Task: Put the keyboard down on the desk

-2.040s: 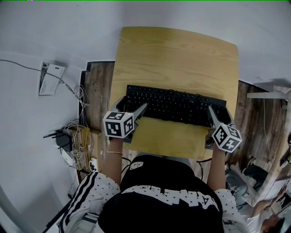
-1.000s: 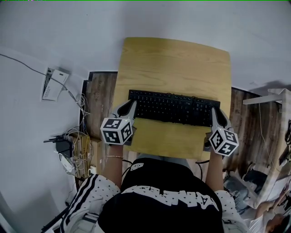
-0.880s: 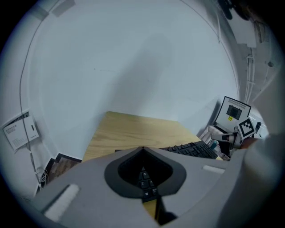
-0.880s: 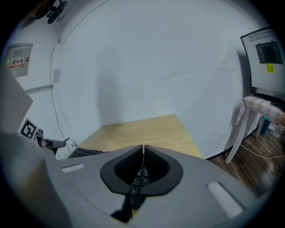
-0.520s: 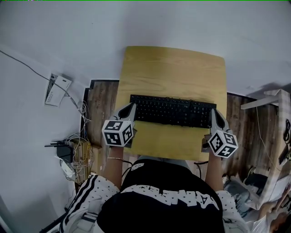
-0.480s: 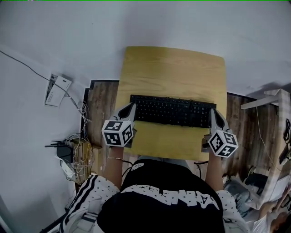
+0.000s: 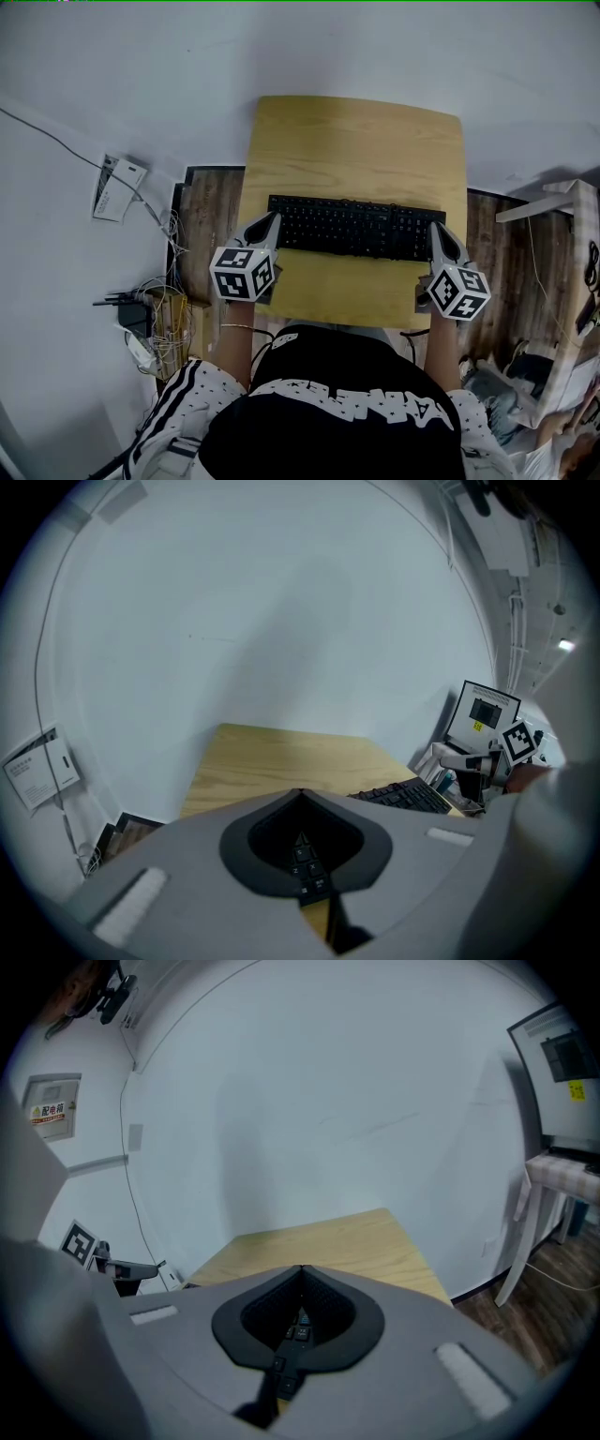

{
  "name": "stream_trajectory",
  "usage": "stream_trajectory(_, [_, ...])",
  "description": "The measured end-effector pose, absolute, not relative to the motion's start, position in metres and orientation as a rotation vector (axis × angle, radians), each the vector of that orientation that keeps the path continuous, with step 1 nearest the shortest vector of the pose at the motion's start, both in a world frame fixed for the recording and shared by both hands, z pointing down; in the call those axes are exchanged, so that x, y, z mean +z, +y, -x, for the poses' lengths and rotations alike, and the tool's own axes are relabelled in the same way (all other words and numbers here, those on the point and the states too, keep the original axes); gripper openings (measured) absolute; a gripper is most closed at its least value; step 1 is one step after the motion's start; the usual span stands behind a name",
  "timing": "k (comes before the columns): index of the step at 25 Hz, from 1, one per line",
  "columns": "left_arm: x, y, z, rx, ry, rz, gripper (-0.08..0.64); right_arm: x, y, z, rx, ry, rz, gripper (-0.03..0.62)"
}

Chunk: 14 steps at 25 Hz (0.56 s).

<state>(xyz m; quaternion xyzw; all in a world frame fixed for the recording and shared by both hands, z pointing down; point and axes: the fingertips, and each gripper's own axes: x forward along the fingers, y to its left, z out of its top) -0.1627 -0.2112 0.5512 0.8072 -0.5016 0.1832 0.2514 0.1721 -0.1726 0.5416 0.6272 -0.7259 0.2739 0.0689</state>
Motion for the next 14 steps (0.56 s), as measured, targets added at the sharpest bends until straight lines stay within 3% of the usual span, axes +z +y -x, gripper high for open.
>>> stream_trajectory(14, [0.5567,-0.2114,0.1570,0.495,-1.348,-2.192,0.002,0.5423,-0.1710,-0.1735,0.830,-2.181,-1.880,0.012])
